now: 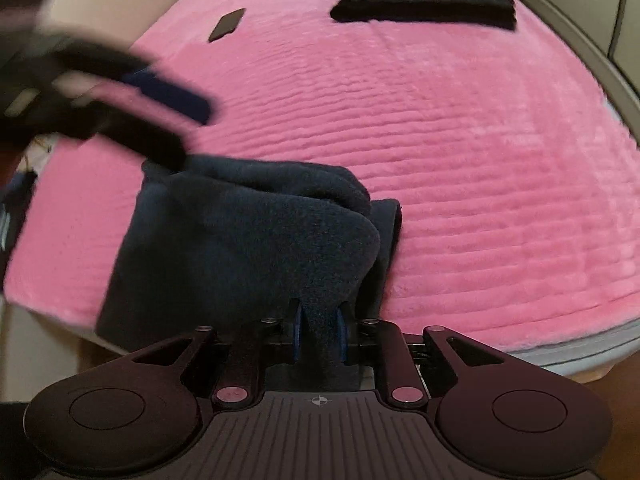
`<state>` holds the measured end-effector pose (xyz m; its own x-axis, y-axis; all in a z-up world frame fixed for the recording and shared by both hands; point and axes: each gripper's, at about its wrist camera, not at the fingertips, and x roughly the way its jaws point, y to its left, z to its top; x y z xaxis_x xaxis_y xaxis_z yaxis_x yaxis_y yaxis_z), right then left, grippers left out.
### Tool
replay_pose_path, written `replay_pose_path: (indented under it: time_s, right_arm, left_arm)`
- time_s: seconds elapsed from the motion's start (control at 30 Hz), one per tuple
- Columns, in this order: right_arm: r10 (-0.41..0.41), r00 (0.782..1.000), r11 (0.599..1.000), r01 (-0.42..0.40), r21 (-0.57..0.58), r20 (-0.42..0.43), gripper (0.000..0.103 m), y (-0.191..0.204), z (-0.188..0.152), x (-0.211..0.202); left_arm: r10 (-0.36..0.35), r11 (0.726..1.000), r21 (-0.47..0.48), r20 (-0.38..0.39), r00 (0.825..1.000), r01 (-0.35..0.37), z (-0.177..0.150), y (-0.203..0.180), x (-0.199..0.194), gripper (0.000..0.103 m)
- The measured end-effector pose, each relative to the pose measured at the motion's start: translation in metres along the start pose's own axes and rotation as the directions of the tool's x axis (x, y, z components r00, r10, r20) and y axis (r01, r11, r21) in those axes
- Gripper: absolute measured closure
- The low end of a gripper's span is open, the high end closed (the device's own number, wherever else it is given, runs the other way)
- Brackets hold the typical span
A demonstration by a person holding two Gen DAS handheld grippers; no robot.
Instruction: Fold clothes
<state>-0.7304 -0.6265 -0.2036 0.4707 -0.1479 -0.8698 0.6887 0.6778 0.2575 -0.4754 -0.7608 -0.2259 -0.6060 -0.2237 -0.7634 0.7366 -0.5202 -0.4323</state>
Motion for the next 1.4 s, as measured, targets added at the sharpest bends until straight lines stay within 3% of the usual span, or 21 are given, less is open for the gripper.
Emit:
replay_pose_path:
  time_s: [0.1,0.23,0.33,0.47,0.5,0.57,0.6,0.63,0.7,0.87,0.93,1.0,1.03,1.1,1.2,1.33,1.4]
  right_arm:
    - [-0.036,0.999,0.999,0.036,-0.04,0.019,0.088,0.011,-0.006,-0.003]
    - [-0.089,0.995,0.986,0.093,-0.14,0.037,0.088,0.026,-0.009,-0.001]
    - [-0.109,0.993,0.969,0.118,-0.219,0.053,0.088,0.034,-0.013,0.0]
    - [-0.097,0.993,0.947,0.114,-0.301,0.07,0.088,0.035,-0.017,0.003]
    - [-0.09,0.994,0.945,0.107,-0.309,0.068,0.088,0.033,-0.018,0.004]
    - [-0.074,0.995,0.943,0.092,-0.32,0.066,0.088,0.027,-0.022,0.007]
    - [-0.065,0.996,0.943,0.084,-0.323,0.067,0.088,0.023,-0.024,0.008]
    - [-0.056,0.996,0.943,0.075,-0.325,0.068,0.088,0.02,-0.027,0.008]
    - [-0.036,0.996,0.949,0.059,-0.309,0.08,0.088,0.014,-0.029,0.007]
    - [-0.002,0.995,0.971,0.025,-0.239,0.095,0.089,0.003,-0.027,0.006]
    - [0.006,0.995,0.977,0.015,-0.212,0.1,0.089,0.0,-0.025,0.006]
    - [0.01,0.994,0.982,0.01,-0.19,0.105,0.089,0.0,-0.025,0.004]
    - [0.01,0.994,0.983,0.009,-0.183,0.107,0.089,0.001,-0.026,0.002]
    - [0.007,0.994,0.984,0.013,-0.175,0.111,0.089,0.002,-0.026,0.001]
    - [-0.003,0.994,0.983,0.024,-0.184,0.112,0.089,0.005,-0.028,0.0]
    - [-0.024,0.993,0.974,0.049,-0.222,0.113,0.089,0.009,-0.033,0.002]
    - [-0.029,0.993,0.975,0.053,-0.215,0.116,0.089,0.01,-0.034,0.002]
  left_arm:
    - [-0.121,0.991,0.053,-0.089,0.989,0.126,0.012,0.013,0.031,0.057]
    - [-0.244,0.961,0.062,-0.261,0.934,0.268,0.015,0.024,0.07,0.062]
    - [-0.279,0.949,0.043,-0.345,0.896,0.312,0.017,0.029,0.089,0.06]
    - [-0.324,0.937,-0.006,-0.395,0.86,0.35,0.028,0.027,0.109,0.053]
    - [-0.334,0.933,-0.018,-0.407,0.85,0.358,0.031,0.026,0.114,0.057]
    - [-0.355,0.926,-0.042,-0.429,0.83,0.375,0.037,0.025,0.123,0.076]
    - [-0.354,0.927,-0.043,-0.432,0.83,0.374,0.041,0.022,0.126,0.091]
    - [-0.352,0.928,-0.041,-0.421,0.836,0.37,0.045,0.022,0.125,0.094]
    - [-0.346,0.934,-0.052,-0.38,0.858,0.353,0.053,0.026,0.121,0.096]
    - [-0.268,0.957,-0.168,-0.204,0.942,0.236,0.075,0.062,0.1,0.103]
    - [-0.23,0.959,-0.208,-0.178,0.957,0.192,0.083,0.075,0.093,0.103]
    - [-0.233,0.958,-0.218,-0.216,0.948,0.185,0.085,0.079,0.093,0.101]
    - [-0.249,0.956,-0.215,-0.244,0.937,0.198,0.085,0.079,0.094,0.095]
    - [-0.295,0.95,-0.193,-0.311,0.903,0.244,0.083,0.072,0.101,0.08]
    - [-0.325,0.946,-0.139,-0.409,0.853,0.294,0.073,0.055,0.118,0.07]
    - [-0.284,0.956,-0.085,-0.503,0.816,0.281,0.067,0.04,0.143,0.067]
    - [-0.253,0.96,-0.034,-0.53,0.809,0.278,0.071,0.033,0.144,0.067]
